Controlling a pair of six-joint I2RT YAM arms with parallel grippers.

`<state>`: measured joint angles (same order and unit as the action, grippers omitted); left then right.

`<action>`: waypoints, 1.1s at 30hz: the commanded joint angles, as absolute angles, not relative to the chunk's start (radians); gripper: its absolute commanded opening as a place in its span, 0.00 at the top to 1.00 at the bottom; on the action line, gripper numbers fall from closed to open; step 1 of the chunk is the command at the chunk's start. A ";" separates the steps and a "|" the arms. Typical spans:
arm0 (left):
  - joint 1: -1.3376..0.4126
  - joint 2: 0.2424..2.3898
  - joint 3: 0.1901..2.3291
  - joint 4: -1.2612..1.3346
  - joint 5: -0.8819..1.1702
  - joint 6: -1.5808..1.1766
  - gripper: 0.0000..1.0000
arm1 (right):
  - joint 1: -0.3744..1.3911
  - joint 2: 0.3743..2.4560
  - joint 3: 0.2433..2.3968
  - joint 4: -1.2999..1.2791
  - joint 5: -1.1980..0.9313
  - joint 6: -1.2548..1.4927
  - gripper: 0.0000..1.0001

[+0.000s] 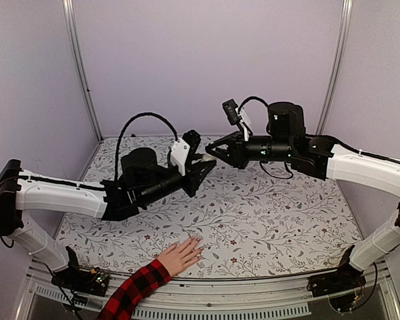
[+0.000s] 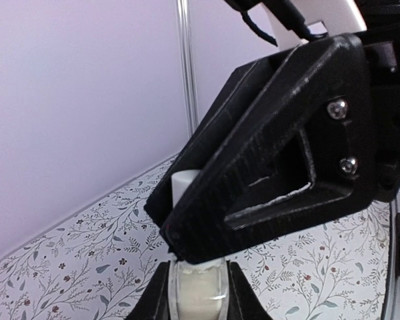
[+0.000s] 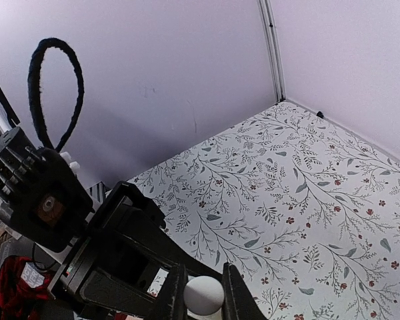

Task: Paint the nails
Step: Unscrew the nail polish bottle.

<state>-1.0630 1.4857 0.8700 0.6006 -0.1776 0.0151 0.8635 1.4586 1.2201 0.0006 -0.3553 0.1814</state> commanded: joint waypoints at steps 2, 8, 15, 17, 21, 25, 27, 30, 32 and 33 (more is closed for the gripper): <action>-1.072 1.483 0.895 0.601 -0.161 0.031 1.00 | 0.861 1.440 1.222 0.048 -0.421 0.166 0.88; -1.048 1.465 0.882 0.601 0.072 0.006 1.00 | 0.861 1.405 1.200 0.064 -0.483 0.119 0.91; -1.018 1.446 0.861 0.625 0.401 -0.032 1.00 | 0.862 1.383 1.193 0.053 -0.578 0.048 0.93; -1.015 1.448 0.863 0.626 0.479 -0.032 1.00 | 0.861 1.381 1.192 0.051 -0.612 0.035 0.94; -1.014 1.458 0.868 0.634 0.611 -0.035 1.00 | 0.861 1.375 1.192 0.048 -0.680 0.012 0.94; -1.015 1.466 0.865 0.665 0.735 -0.044 1.00 | 0.861 1.369 1.193 0.039 -0.765 -0.044 0.95; -1.014 1.469 0.867 0.681 0.778 -0.049 1.00 | 0.861 1.368 1.196 0.030 -0.814 -0.064 0.95; -1.015 1.470 0.863 0.727 0.843 -0.071 1.00 | 0.861 1.366 1.196 0.023 -0.889 -0.102 0.96; -1.015 1.470 0.861 0.763 0.887 -0.091 1.00 | 0.862 1.361 1.196 0.024 -0.931 -0.116 0.96; -1.014 1.474 0.861 0.780 0.910 -0.105 1.00 | 0.862 1.362 1.197 0.024 -0.946 -0.122 0.96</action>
